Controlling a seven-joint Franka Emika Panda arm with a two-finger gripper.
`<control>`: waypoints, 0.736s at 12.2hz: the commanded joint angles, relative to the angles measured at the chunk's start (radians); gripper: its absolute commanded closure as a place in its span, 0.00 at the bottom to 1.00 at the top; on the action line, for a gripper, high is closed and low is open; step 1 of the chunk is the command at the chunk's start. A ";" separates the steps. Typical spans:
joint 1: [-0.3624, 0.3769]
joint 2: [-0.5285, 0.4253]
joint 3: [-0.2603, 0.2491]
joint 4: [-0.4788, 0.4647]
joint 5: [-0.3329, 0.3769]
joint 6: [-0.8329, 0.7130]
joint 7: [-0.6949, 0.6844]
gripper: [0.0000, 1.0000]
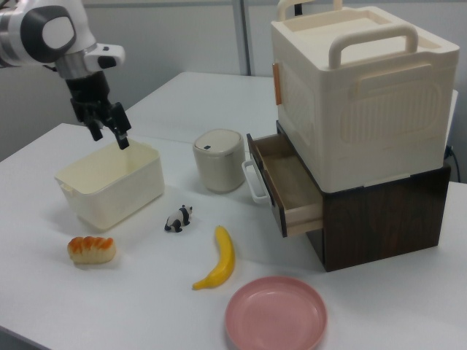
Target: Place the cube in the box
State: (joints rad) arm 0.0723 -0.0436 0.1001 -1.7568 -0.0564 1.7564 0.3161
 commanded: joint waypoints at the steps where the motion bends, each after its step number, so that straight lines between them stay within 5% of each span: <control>1: -0.048 -0.005 -0.007 0.010 -0.022 -0.029 -0.014 0.00; 9: -0.063 -0.001 -0.054 -0.001 -0.045 -0.008 -0.018 0.00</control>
State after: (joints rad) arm 0.0082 -0.0404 0.0599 -1.7529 -0.0914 1.7461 0.3127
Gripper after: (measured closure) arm 0.000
